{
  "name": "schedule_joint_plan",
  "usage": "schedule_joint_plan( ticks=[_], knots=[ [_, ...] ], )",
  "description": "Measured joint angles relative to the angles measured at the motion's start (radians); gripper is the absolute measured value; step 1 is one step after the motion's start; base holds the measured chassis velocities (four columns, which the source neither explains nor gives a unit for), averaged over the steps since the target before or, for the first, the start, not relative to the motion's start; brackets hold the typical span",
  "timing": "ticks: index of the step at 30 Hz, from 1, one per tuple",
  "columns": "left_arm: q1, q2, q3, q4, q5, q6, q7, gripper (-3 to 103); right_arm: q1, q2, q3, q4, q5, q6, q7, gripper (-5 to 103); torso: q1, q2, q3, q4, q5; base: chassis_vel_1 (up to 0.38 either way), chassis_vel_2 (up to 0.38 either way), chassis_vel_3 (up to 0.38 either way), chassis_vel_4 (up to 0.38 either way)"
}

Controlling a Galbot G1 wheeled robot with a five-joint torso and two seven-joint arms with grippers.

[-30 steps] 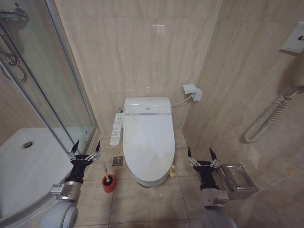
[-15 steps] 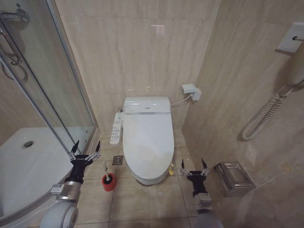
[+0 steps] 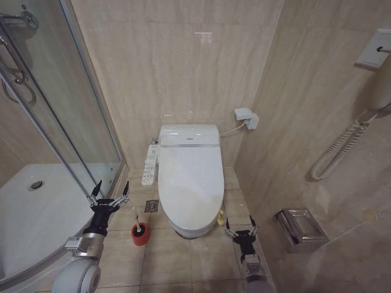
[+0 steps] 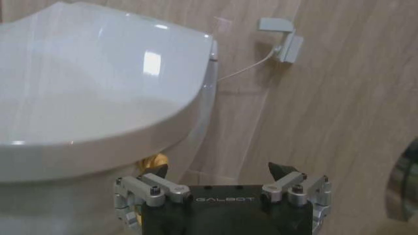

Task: Open the toilet lid, clean the toilet bowl with a toilet brush, close the toilet lid, and flush.

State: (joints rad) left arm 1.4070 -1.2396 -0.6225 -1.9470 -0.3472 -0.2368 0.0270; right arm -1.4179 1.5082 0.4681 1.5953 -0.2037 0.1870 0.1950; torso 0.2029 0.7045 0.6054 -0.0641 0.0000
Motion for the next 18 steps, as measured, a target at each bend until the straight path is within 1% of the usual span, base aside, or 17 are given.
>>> schedule_joint_plan(
  ticks=[5, 12, 18],
  knots=[
    [0.000, 0.000, 0.000, 0.000, 0.000, 0.000, 0.000, 100, 0.032, -0.001, -0.018, -0.072, -0.023, 0.008, 0.003, 100, 0.000, 0.000, 0.000, 0.0000, 0.0000, 0.000, 0.000, 0.000, 0.000],
    [0.000, 0.000, 0.000, 0.000, 0.000, 0.000, 0.000, 100, 0.076, 0.008, -0.026, -0.139, -0.032, 0.015, 0.009, 100, 0.000, 0.000, 0.000, 0.0001, 0.0000, 0.000, 0.000, 0.000, 0.000],
    [0.000, 0.000, 0.000, 0.000, 0.000, 0.000, 0.000, 100, 0.104, 0.015, -0.031, -0.164, -0.032, 0.014, 0.015, 100, 0.000, 0.000, 0.000, 0.0000, -0.0001, 0.000, 0.000, 0.000, 0.000]
  ],
)
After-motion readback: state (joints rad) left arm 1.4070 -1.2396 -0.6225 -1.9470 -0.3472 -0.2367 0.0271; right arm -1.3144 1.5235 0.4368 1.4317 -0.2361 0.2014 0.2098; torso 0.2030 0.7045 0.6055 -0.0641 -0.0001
